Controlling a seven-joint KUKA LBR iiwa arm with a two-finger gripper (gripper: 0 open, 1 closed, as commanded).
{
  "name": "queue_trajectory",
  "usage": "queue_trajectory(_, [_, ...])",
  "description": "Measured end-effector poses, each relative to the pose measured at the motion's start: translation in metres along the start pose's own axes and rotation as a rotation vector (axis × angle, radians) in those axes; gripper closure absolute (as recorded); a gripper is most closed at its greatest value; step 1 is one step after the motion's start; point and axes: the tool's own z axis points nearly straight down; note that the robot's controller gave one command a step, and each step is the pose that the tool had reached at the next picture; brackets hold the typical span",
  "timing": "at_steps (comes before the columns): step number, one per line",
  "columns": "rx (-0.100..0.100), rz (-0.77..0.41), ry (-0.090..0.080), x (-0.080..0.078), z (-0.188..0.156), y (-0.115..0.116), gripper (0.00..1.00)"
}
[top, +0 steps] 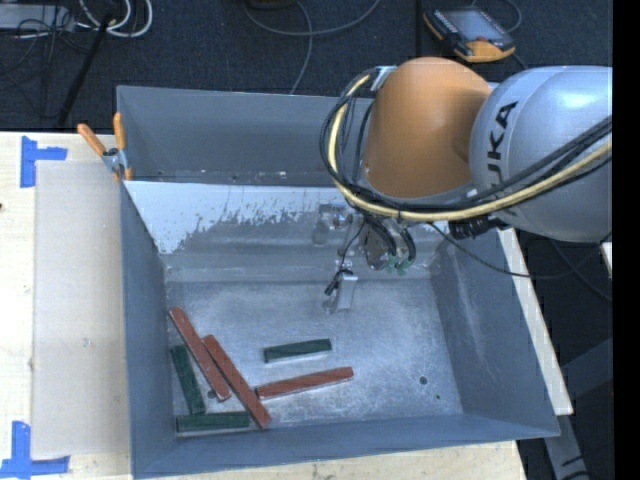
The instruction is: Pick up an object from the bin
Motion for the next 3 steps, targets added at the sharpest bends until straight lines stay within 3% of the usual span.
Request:
queue_trajectory(1, [0.001, -0.227, 0.009, 0.055, 0.160, -0.027, 0.00])
queue_trajectory(2, [0.000, -0.224, 0.006, 0.052, 0.154, -0.026, 1.00])
queue_trajectory(3, [0.001, -0.598, -0.004, -0.021, 0.066, -0.041, 1.00])
